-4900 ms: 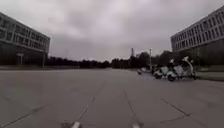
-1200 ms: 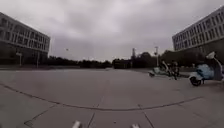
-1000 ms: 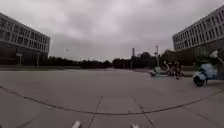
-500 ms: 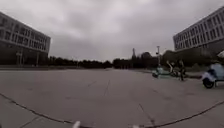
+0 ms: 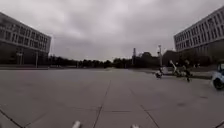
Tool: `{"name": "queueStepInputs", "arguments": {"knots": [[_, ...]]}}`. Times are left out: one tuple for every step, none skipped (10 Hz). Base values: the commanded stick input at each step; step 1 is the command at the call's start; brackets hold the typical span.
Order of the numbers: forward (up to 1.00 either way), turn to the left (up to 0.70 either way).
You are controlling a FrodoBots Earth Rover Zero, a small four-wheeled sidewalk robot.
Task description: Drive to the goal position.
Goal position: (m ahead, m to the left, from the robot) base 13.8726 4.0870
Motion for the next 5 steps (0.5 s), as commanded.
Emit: {"name": "queueStepInputs", "arguments": {"knots": [[0.7, 0.0], [0.7, 0.0], [0.7, 0.0], [0.7, 0.0], [0.7, 0.0]]}}
